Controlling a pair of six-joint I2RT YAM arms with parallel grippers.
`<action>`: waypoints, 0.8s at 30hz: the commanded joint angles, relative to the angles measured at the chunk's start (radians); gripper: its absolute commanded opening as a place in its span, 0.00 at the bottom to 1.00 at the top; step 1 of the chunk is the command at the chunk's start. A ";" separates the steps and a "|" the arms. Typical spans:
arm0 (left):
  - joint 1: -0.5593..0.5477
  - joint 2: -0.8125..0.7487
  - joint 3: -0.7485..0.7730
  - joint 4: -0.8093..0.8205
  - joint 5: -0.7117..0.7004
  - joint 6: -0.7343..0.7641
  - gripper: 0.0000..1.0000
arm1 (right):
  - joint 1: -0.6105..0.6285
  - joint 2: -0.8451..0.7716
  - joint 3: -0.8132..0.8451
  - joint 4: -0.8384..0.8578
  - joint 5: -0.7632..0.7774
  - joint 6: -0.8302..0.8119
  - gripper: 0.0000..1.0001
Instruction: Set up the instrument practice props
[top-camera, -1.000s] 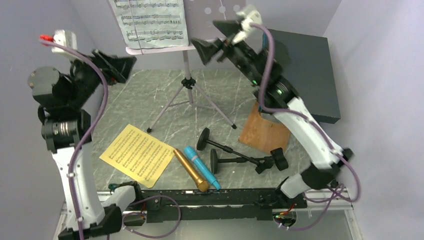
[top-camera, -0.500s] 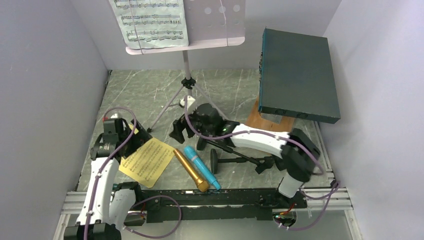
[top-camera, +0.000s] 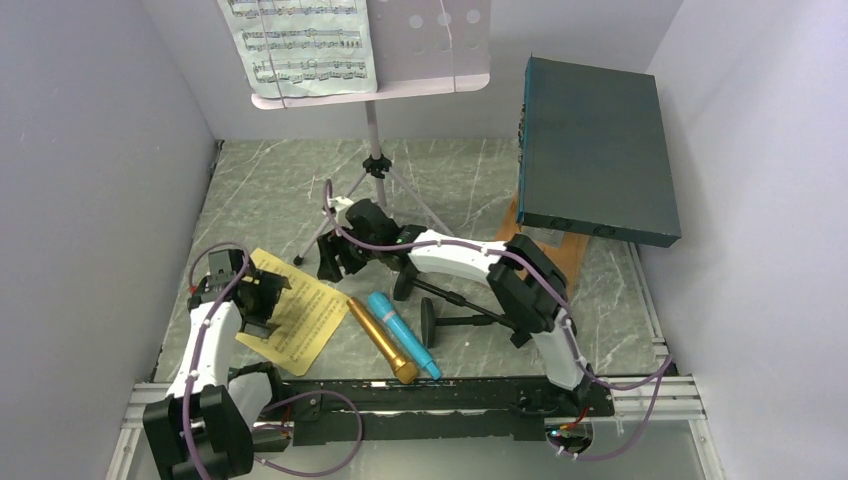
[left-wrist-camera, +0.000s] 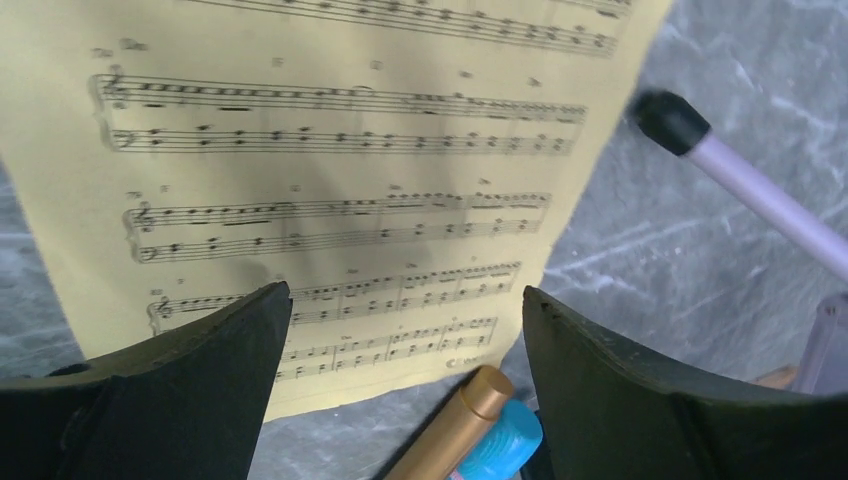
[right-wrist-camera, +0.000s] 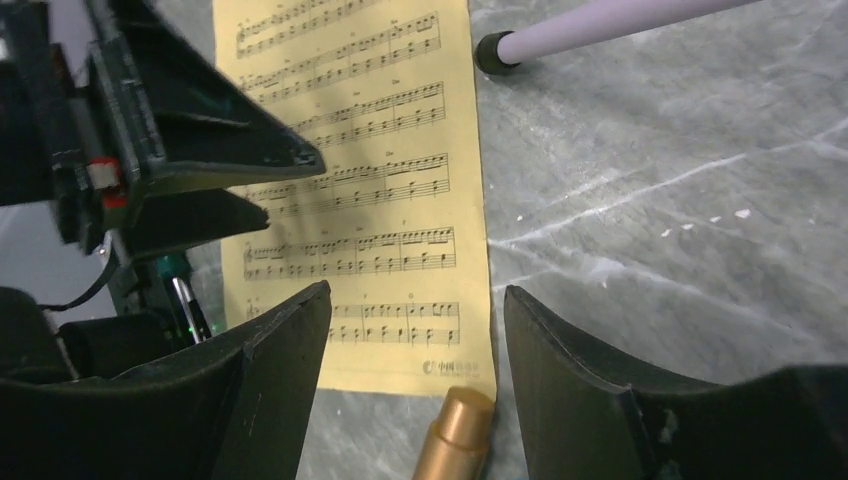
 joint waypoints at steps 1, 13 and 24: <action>0.019 -0.011 -0.016 -0.037 -0.086 -0.165 0.90 | -0.002 0.098 0.128 -0.116 -0.027 0.033 0.66; 0.018 -0.056 -0.113 -0.056 -0.123 -0.204 0.91 | 0.000 0.222 0.189 -0.169 -0.038 0.062 0.65; 0.019 -0.069 -0.152 -0.028 -0.105 -0.218 0.91 | 0.008 0.197 0.065 0.012 -0.301 0.241 0.65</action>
